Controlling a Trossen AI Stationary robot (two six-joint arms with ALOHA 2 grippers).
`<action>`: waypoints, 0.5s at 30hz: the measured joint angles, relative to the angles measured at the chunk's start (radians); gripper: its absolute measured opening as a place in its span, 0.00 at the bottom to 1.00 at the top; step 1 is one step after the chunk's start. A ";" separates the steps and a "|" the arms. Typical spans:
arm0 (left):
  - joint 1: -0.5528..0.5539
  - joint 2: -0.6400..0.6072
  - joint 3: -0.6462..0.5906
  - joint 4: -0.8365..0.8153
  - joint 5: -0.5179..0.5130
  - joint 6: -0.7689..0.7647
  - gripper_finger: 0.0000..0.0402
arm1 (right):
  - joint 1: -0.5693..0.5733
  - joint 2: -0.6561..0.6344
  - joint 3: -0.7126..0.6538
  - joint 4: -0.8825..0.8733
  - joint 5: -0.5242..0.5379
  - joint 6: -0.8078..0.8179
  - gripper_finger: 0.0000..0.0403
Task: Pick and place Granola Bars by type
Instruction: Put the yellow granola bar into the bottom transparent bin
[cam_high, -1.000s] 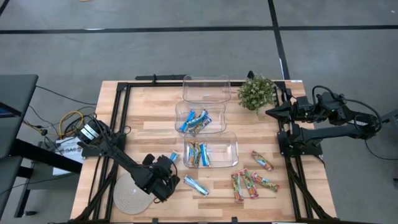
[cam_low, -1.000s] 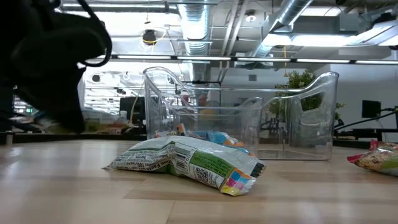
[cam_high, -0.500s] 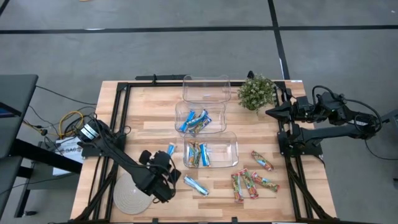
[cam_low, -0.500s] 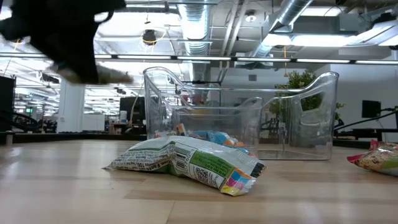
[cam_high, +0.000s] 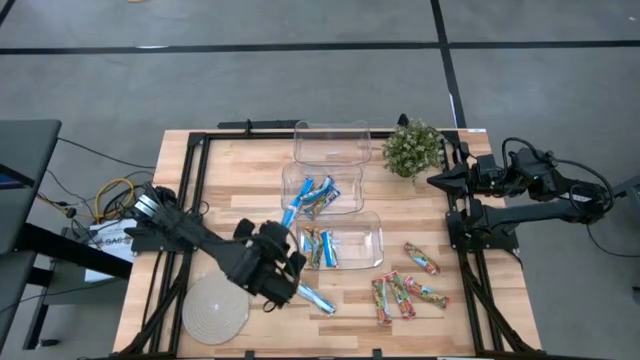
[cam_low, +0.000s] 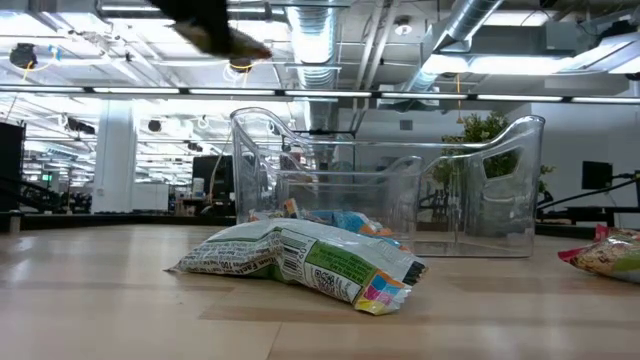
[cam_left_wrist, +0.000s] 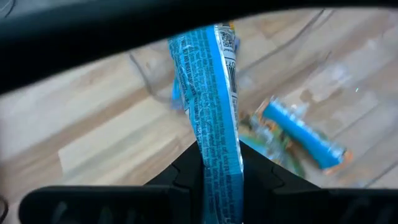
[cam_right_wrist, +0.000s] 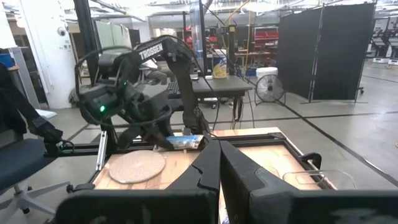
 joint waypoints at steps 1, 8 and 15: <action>0.012 0.000 0.017 0.003 -0.006 0.017 0.16 | 0.000 0.000 0.000 0.000 0.000 0.000 0.00; 0.088 0.000 0.118 0.050 -0.035 0.133 0.16 | 0.000 0.000 0.000 0.000 0.000 0.000 0.00; 0.160 0.000 0.166 0.234 -0.036 0.312 0.16 | 0.000 0.000 0.000 0.000 0.000 0.000 0.00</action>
